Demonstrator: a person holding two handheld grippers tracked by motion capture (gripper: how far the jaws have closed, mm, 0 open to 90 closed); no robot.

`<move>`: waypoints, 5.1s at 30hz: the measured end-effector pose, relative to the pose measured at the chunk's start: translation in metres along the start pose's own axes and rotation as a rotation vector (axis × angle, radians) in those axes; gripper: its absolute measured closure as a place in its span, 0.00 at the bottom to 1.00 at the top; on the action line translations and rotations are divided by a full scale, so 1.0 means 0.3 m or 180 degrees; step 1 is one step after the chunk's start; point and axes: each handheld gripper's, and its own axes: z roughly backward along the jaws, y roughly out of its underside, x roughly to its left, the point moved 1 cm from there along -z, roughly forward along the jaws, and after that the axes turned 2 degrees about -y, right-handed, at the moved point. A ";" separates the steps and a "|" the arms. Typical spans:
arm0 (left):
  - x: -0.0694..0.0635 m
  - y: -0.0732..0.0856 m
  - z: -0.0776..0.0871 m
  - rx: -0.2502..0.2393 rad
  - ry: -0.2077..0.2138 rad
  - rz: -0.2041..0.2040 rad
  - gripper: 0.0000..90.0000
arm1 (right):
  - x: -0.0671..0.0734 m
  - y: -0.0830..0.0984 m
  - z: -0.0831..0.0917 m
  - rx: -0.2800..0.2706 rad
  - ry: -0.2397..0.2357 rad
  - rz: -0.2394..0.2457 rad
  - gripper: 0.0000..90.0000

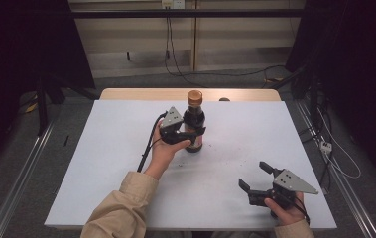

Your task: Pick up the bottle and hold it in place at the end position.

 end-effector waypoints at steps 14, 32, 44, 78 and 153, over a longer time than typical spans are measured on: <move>0.029 -0.003 0.007 0.0056 0.0312 -0.0127 0.34 | 0.002 0.002 -0.003 0.0025 -0.0001 0.0008 0.06; -0.020 -0.020 0.040 0.0074 -0.0072 -0.0040 0.22 | 0.003 0.002 -0.010 0.0051 0.0033 0.0034 0.06; -0.051 0.035 0.025 0.0199 -0.0420 0.0044 0.32 | 0.008 0.001 -0.016 0.0067 0.0045 0.0038 0.06; -0.042 0.054 0.006 0.0107 -0.0395 0.0008 0.32 | 0.007 -0.045 -0.080 0.0152 0.0088 -0.0199 0.06; -0.013 0.059 0.014 0.0095 -0.0176 -0.0024 0.33 | -0.033 -0.336 -0.358 0.0336 0.0009 -0.0192 0.08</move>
